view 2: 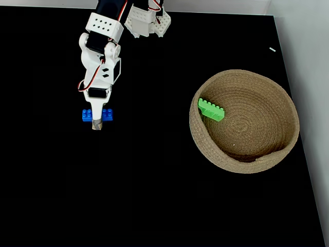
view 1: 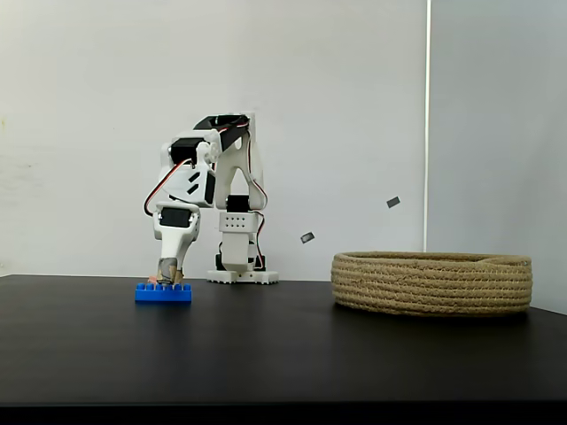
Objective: Place the lego blocks in the tray
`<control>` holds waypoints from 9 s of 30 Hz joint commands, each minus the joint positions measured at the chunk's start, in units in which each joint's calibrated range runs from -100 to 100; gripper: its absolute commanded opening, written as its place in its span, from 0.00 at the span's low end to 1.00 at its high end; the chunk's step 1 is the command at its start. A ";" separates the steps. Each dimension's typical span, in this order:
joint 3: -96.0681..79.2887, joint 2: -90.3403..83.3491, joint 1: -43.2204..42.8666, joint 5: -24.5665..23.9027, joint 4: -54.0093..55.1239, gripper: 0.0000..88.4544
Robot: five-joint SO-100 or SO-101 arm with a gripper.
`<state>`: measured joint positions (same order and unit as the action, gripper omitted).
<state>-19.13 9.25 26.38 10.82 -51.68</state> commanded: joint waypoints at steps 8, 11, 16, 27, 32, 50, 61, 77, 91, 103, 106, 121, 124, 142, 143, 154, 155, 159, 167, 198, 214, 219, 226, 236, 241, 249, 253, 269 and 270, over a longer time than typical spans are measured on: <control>4.13 1.42 0.16 4.30 1.08 0.00; 4.04 -1.59 -0.75 2.54 0.83 0.00; 9.60 -10.02 -4.70 -3.76 -10.16 0.00; -6.27 -42.78 -26.96 -16.80 0.66 0.00; -14.66 -50.69 -41.22 -22.61 6.33 0.00; -19.85 -39.60 -52.35 -28.52 21.32 0.25; -19.76 -46.73 -34.96 -26.62 6.83 0.30; -17.30 -41.49 -0.58 -22.32 -2.83 0.55; -30.80 -44.15 2.06 -34.33 -10.83 0.44; -44.48 -51.89 9.72 -29.35 -9.00 0.46; -47.03 -53.79 9.72 -29.21 -8.33 0.46; -55.33 -57.83 9.31 -27.45 -4.17 0.43; -55.79 -58.08 8.65 -27.64 -4.25 0.44; -57.88 -57.65 6.51 -27.94 -1.92 0.25; -57.79 -57.65 6.26 -27.84 -1.83 0.26; -54.78 -58.43 2.72 -29.21 1.83 0.24; -54.78 -58.60 2.63 -29.21 1.91 0.25; -54.78 -60.15 1.73 -28.82 2.16 0.32; -45.75 -62.30 3.21 -25.49 -8.17 0.43; -42.84 -37.88 9.31 -22.22 -1.83 0.53; -36.00 -24.46 11.87 -21.59 2.91 0.49; -35.18 -23.35 11.87 -20.66 3.08 0.14; -35.54 -24.29 11.70 -21.15 4.16 0.04; -41.83 -38.14 5.03 -22.56 8.91 0.00; -40.19 -51.21 -2.15 -22.81 2.16 0.00; -30.16 -68.32 -29.19 -25.35 -7.83 0.00; -28.34 -66.42 -38.26 -28.57 -2.42 0.00; -15.11 -36.50 -55.73 -31.55 20.32 0.06; -14.75 -35.38 -56.31 -31.70 20.66 0.16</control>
<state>-39.02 -28.41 -27.04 -22.49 -35.20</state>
